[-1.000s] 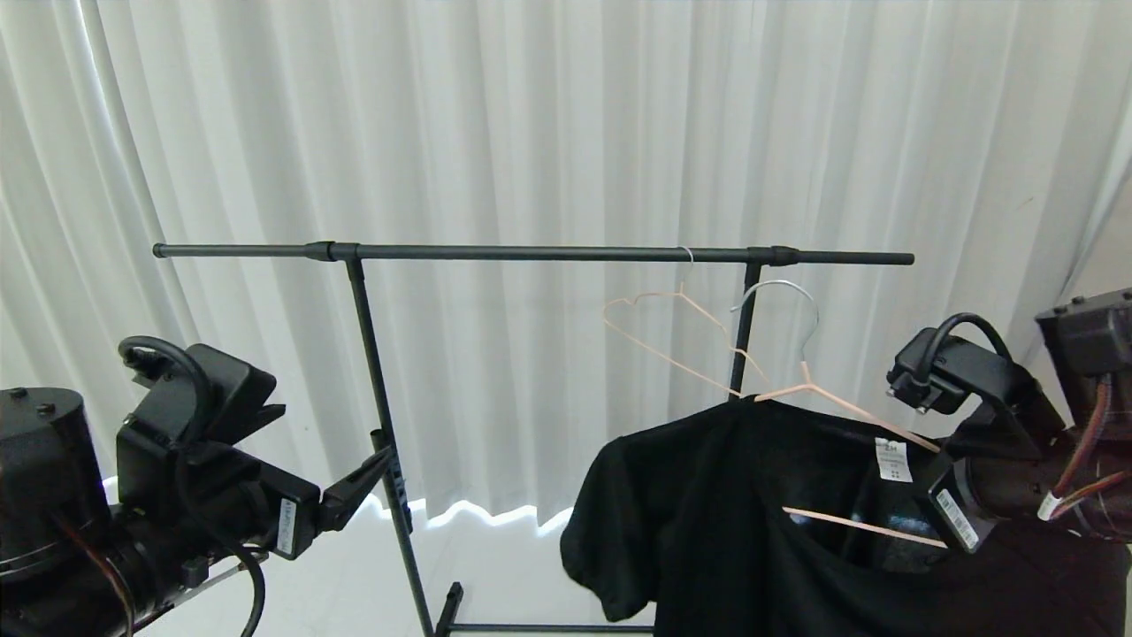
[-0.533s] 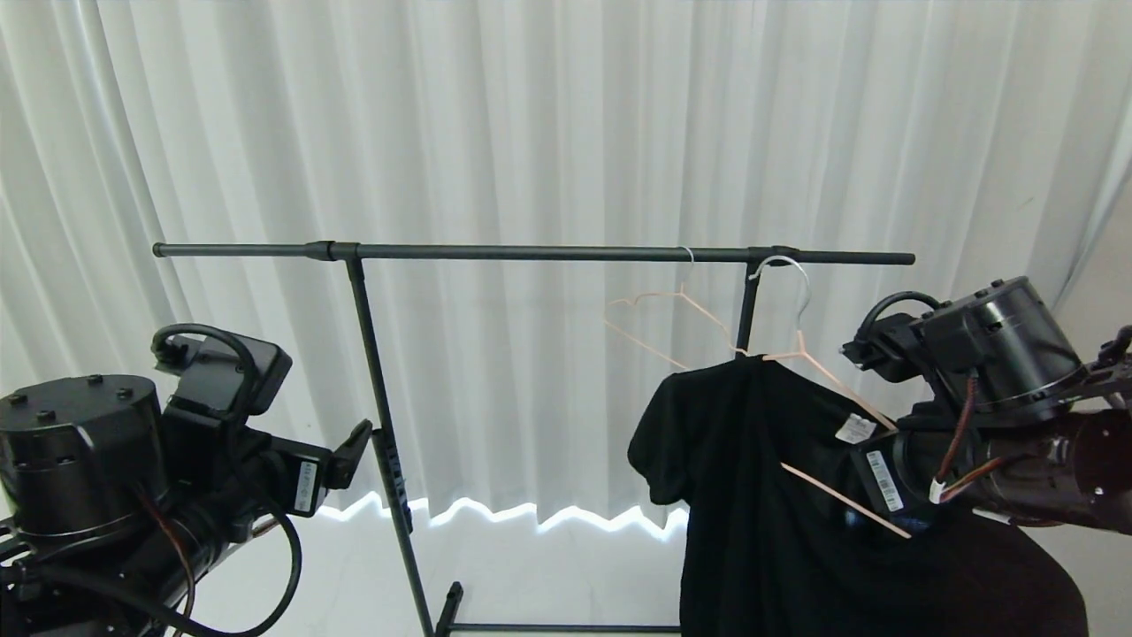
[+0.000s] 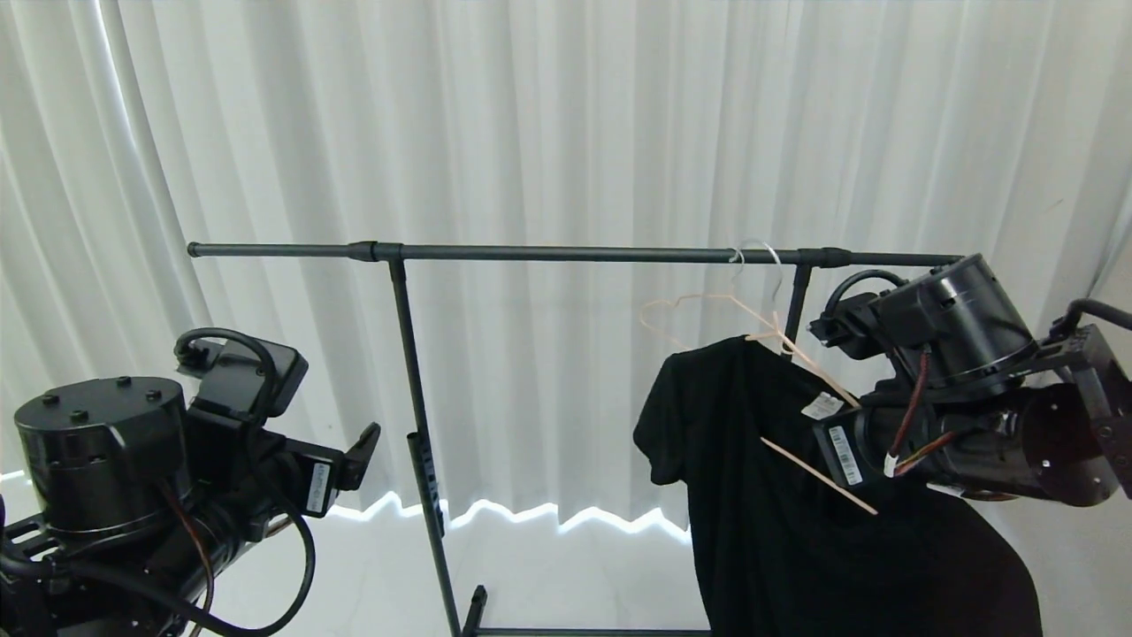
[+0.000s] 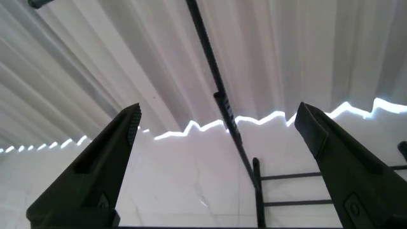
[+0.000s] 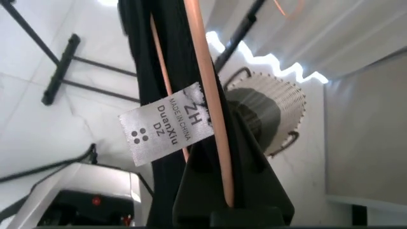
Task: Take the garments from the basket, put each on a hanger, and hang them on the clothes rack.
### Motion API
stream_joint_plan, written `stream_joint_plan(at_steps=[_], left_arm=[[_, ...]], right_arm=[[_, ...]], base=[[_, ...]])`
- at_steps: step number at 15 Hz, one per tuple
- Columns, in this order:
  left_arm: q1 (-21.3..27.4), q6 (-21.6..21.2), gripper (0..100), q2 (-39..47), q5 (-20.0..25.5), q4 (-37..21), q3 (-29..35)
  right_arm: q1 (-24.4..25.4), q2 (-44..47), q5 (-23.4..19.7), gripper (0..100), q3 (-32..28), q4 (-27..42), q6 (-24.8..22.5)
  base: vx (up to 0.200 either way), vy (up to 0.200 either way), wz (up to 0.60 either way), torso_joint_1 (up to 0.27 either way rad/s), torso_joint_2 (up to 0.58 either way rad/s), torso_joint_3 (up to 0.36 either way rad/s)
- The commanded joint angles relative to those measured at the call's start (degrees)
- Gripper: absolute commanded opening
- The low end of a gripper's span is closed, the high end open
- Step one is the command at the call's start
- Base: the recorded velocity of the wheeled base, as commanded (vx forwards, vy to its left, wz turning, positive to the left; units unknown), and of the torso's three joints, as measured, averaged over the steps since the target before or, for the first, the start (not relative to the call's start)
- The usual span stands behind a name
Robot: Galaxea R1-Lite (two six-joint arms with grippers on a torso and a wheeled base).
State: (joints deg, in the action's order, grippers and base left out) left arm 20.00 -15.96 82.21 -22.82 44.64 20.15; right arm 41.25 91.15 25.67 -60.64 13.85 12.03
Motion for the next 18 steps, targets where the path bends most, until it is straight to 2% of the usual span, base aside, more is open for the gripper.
stream_joint_plan(at_steps=[1,3,7,18], left_arm=[[0.56,-0.48,100,-0.04,-0.03,0.71,-0.02],[0.91,-0.74,100,-0.21,0.06,0.97,0.06],[3.73,-0.83,100,-0.21,-0.03,1.06,0.06],[4.69,-0.83,100,0.23,-0.03,0.97,0.15]], right_arm=[[-0.21,1.75,0.61,0,-2.38,-0.31,0.01],[-0.38,3.42,1.57,0,-4.32,-1.90,0.18],[-0.56,5.71,1.75,0,-8.27,-4.00,0.01],[-1.00,8.87,1.31,0,-9.85,-4.09,-0.25]], base=[[0.000,0.000,0.00,0.000,0.00,0.000],[0.000,0.000,0.00,0.000,0.00,0.000],[0.200,0.000,0.00,-0.002,0.00,0.005],[0.200,0.000,0.00,0.005,0.00,0.003]])
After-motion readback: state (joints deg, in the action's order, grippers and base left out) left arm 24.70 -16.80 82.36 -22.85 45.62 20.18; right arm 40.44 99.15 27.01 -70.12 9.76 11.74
